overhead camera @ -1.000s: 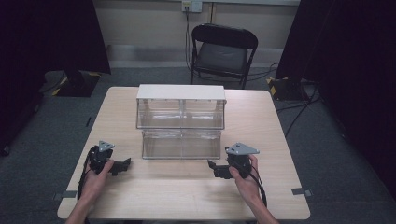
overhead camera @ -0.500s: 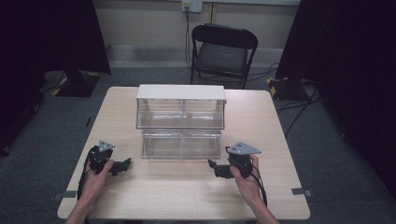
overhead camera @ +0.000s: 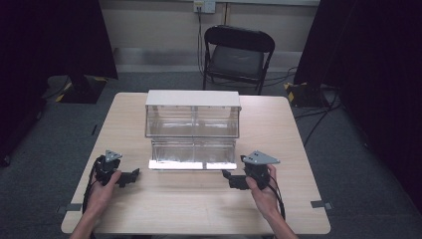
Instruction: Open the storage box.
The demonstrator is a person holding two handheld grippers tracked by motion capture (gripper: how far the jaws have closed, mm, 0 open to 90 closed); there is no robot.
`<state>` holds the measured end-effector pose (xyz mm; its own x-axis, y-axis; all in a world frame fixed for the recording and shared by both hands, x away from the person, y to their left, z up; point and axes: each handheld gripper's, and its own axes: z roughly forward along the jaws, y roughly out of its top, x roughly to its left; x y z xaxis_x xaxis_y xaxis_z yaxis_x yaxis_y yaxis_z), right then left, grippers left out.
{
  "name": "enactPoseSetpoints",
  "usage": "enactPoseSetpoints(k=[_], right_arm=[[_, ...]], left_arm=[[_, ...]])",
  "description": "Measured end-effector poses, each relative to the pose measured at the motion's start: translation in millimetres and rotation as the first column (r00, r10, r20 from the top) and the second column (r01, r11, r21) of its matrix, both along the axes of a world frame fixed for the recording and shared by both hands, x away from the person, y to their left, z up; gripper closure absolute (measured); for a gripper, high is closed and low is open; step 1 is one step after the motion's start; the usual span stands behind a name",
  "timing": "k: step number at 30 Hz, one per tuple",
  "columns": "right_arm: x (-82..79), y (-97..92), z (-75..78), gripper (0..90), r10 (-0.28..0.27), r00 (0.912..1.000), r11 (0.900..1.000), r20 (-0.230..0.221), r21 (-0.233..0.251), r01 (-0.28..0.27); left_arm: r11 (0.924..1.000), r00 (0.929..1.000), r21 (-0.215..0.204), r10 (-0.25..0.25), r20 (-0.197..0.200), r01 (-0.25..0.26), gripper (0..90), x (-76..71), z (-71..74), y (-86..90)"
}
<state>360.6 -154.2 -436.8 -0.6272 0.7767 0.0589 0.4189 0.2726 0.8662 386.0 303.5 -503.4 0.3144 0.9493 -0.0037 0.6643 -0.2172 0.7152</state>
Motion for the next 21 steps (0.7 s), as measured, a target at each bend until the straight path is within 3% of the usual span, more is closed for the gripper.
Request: enactPoseSetpoints(k=[21], right_arm=[[0.9, -0.2, 9.3, 14.1, 0.007, 1.0, 0.9996, 0.005, 0.028, -0.007]], left_arm=[[1.0, 1.0, 0.0, 0.0, 0.0, 0.0, 0.2, 0.0, 0.0, 0.0]])
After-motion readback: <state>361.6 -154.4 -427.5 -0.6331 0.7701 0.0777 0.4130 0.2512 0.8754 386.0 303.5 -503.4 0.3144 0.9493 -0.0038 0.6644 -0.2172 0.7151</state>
